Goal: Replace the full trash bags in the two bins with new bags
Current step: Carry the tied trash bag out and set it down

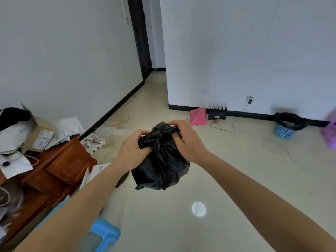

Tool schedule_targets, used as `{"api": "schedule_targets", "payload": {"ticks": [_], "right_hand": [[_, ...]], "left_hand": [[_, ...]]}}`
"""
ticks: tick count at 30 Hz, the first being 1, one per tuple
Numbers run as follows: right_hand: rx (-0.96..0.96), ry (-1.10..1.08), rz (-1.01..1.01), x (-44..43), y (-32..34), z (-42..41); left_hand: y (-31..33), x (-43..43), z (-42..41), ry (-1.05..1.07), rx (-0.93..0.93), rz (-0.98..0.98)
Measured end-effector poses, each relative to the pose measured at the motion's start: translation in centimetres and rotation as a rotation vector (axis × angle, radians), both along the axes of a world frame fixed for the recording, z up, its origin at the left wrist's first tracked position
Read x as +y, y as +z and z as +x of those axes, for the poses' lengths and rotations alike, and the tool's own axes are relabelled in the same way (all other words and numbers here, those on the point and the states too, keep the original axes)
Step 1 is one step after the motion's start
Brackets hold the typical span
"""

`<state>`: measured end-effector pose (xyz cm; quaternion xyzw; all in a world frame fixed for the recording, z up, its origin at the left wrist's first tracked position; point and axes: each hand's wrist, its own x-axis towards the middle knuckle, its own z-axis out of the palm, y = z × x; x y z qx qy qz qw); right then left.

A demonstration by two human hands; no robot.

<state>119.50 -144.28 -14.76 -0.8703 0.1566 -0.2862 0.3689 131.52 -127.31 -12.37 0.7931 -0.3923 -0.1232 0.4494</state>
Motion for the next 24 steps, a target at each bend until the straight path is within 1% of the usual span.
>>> {"api": "schedule_targets", "payload": {"ticks": [5,11,14,18,21,24], "right_hand": [[0.069,0.079,0.068,-7.5,0.9,14.5],[0.191,0.267,0.069,-15.2,-1.6,32.6],[0.247,0.264,0.019,-19.5,-2.4,41.1],[0.304,0.245,-0.103,-26.3,-2.0,50.8],[0.307,0.210,-0.128,-32.1,-2.0,56.8],[0.339,0.200,-0.155,-38.2,-3.7,63.2]], "left_hand": [[0.8,-6.1,13.3,0.069,-0.041,0.018],[-2.5,-13.5,31.2,0.153,-0.038,-0.005],[-3.6,-17.9,39.9,0.160,0.015,0.005],[-2.7,-24.2,50.7,0.104,-0.014,0.079],[-2.5,-29.8,58.0,0.084,-0.010,0.109],[-3.6,-36.3,64.8,0.054,-0.013,0.110]]}}
